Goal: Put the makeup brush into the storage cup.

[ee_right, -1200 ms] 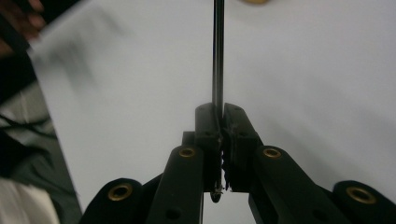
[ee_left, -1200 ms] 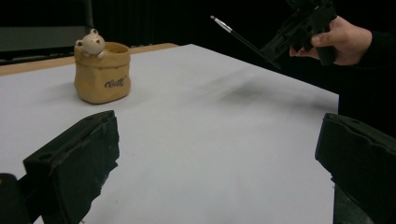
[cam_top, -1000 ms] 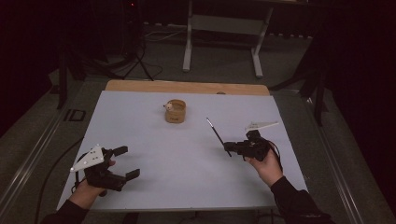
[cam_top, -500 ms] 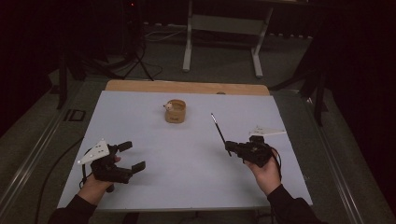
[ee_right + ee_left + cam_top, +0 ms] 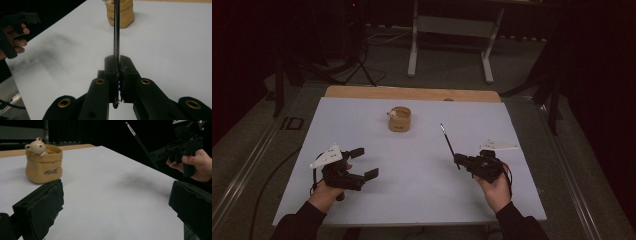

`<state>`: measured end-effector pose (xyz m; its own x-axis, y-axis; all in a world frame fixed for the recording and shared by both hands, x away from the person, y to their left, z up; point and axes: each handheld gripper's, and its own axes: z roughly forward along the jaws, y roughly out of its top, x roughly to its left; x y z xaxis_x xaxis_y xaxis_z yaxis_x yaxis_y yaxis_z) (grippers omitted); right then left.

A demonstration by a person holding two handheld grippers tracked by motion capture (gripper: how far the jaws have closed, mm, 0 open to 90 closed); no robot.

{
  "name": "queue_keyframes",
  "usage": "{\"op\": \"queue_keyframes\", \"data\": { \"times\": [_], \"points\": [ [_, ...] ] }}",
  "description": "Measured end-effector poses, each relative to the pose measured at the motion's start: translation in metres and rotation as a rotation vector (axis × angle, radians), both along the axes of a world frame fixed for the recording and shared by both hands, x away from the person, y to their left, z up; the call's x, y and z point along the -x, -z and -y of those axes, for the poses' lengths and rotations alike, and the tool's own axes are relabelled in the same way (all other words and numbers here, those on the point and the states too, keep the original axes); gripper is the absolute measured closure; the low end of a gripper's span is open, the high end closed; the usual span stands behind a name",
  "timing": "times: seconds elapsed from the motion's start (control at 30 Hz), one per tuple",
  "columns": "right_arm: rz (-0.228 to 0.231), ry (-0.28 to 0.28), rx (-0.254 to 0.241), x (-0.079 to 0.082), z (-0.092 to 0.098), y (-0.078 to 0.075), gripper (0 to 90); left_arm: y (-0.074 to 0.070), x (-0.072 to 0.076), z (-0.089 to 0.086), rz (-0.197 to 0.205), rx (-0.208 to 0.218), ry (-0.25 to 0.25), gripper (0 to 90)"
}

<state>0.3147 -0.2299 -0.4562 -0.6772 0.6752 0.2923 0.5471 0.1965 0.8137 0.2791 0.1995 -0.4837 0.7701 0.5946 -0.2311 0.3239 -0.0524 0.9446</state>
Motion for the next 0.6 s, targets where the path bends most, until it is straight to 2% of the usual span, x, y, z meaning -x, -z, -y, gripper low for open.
{"op": "queue_keyframes", "data": {
  "times": [0.1, 0.17, 0.2, 0.27, 0.33, 0.4, 0.5, 0.6],
  "points": [
    [0.007, -0.006, 0.009, 0.000, -0.001, 0.001, 85.8, -0.006, -0.004, 0.007, -0.005, -0.003, -0.013, 0.0],
    [0.009, -0.004, 0.008, 0.001, -0.001, 0.001, 85.8, -0.011, -0.007, 0.010, -0.028, 0.015, -0.017, 0.0],
    [0.004, -0.009, 0.011, 0.001, -0.001, 0.001, 85.8, -0.014, -0.009, 0.011, -0.053, 0.029, -0.015, 0.0],
    [0.008, -0.007, 0.007, 0.002, -0.001, 0.001, 85.8, -0.019, -0.012, 0.013, -0.067, 0.050, -0.017, 0.0],
    [0.009, -0.009, 0.003, 0.002, -0.002, 0.000, 85.8, -0.024, -0.016, 0.017, -0.084, 0.054, -0.020, 0.0],
    [0.013, -0.012, 0.010, 0.002, -0.002, 0.000, 85.8, -0.029, -0.018, 0.023, -0.079, 0.044, -0.032, 0.0],
    [0.017, -0.007, 0.015, 0.002, -0.002, -0.001, 85.8, -0.036, -0.023, 0.033, -0.070, 0.016, 0.012, 0.0],
    [0.015, -0.005, 0.014, 0.002, -0.001, -0.001, 85.8, -0.044, -0.027, 0.046, -0.068, -0.017, 0.034, 0.0]
  ]
}}
